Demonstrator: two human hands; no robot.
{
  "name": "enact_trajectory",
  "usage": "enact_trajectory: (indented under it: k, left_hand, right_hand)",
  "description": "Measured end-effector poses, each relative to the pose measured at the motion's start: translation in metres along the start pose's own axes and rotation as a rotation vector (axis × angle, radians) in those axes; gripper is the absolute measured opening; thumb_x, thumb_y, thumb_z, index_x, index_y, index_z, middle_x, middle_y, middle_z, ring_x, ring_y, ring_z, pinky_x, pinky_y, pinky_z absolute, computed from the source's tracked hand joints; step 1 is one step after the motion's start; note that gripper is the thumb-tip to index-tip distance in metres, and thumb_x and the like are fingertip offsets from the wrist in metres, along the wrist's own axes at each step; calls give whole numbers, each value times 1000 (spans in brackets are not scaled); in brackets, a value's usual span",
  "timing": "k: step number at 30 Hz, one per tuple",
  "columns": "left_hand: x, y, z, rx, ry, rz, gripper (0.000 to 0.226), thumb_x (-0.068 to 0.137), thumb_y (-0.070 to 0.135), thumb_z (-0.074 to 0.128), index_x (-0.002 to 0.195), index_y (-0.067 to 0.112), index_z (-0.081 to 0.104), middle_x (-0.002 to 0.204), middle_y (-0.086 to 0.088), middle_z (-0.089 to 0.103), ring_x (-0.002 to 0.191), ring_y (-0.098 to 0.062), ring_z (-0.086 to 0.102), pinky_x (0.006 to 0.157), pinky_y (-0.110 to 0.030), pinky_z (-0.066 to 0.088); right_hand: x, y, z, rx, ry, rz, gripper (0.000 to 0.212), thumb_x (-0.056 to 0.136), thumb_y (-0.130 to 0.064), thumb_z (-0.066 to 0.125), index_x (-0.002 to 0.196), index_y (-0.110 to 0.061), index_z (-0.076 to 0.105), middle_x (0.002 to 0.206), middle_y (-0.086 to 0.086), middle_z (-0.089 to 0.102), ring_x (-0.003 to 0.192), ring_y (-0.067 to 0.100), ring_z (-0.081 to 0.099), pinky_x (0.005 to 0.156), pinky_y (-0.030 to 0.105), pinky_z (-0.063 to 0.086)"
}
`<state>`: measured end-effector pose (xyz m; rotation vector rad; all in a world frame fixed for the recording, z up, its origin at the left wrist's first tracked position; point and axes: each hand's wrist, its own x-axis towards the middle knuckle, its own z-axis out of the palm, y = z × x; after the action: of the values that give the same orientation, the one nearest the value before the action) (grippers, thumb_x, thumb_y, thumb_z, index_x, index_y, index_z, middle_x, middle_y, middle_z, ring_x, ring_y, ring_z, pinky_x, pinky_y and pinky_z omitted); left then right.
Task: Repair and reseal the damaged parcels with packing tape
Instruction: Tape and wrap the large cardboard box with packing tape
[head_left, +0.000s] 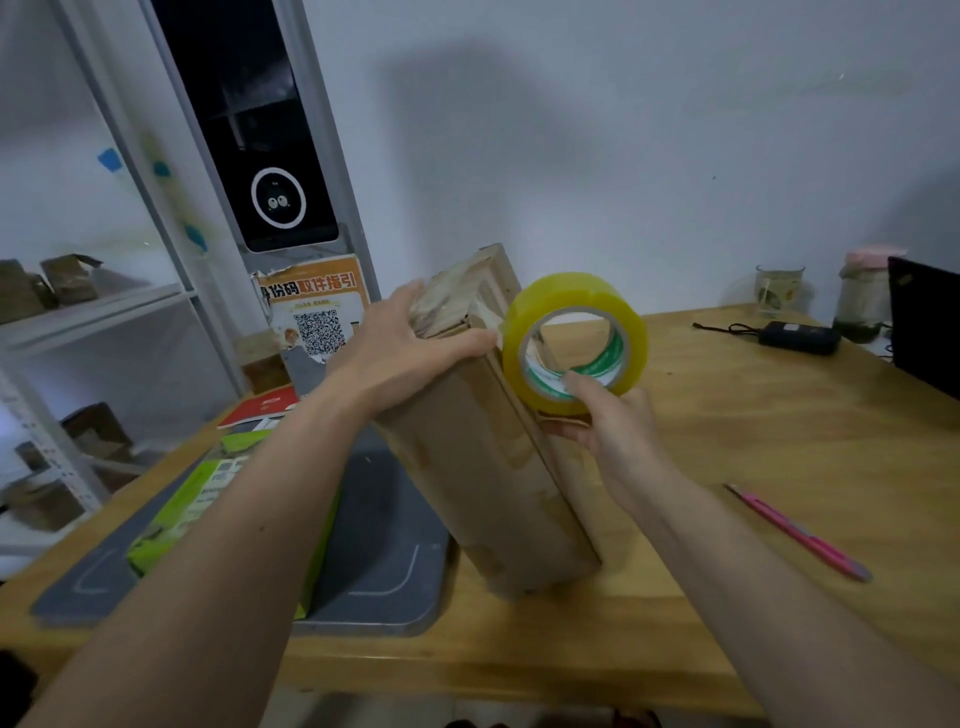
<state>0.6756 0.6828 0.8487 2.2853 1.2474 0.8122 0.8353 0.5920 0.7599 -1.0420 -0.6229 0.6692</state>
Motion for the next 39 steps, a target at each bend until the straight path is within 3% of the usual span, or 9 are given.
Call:
enact_trajectory:
  k: [7,11,13,20,23,26,29,33,39]
  left_hand:
    - [-17,-44,38,-574,201,-144,95,68,63,75,149,32,35,151,4,39,133,-19,42,110,-45,38]
    - [-49,-65,84,-735,191,-226,96,68,65,74,149,35,33,151,6,37,136,-16,39,111,-41,36]
    - [-62,-74,101,-790,175,-255,88,74,61,69,150,37,31,151,9,36,134,-14,39,105,-36,40]
    - [-78,-108,117,-822,16,-250,62,97,43,52,153,31,27,145,12,41,112,6,49,78,-3,42]
    - [-74,-123,110,-705,-20,-89,77,91,36,63,154,33,19,157,15,29,139,-1,32,103,-16,38]
    - [-65,-124,103,-658,-101,30,60,90,15,66,141,33,40,129,26,56,121,10,50,91,-11,44]
    - [-59,-126,100,-544,-107,71,41,82,35,68,119,44,52,114,27,64,111,4,57,92,-19,47]
    - [-56,-138,99,-373,-113,124,52,80,67,60,125,41,53,124,14,59,119,-15,55,101,-53,43]
    - [-59,-140,97,-318,-127,136,76,78,72,54,146,45,35,136,33,41,135,-5,37,113,-48,31]
  right_hand:
    - [19,-33,24,-193,-68,-65,24,83,-12,64,106,-16,61,96,8,71,90,23,69,78,48,58]
    - [10,-12,13,-321,-36,-58,10,86,-13,65,89,-20,59,82,-4,64,80,12,61,66,19,48]
    - [4,1,6,-339,-48,-46,17,85,-13,67,102,-14,64,88,0,69,80,13,65,61,18,48]
    - [-3,32,21,-590,-183,-9,22,89,-24,63,109,-13,60,106,12,66,97,26,64,88,47,52]
    - [-6,43,27,-675,-189,-25,20,90,-25,59,104,-11,62,101,12,67,94,26,64,89,48,51]
    - [-6,45,27,-700,-165,-68,22,87,-26,63,104,-12,61,100,9,67,92,23,63,85,42,52]
    - [-6,45,27,-765,-175,-87,23,86,-22,65,107,-14,57,100,6,64,92,21,61,77,34,51]
    - [-4,39,26,-824,-194,-111,17,87,-15,57,104,-10,55,98,8,61,89,23,58,74,36,48]
    - [11,14,-6,-972,-142,-177,15,82,-15,58,96,-20,57,89,3,59,84,22,54,69,31,39]
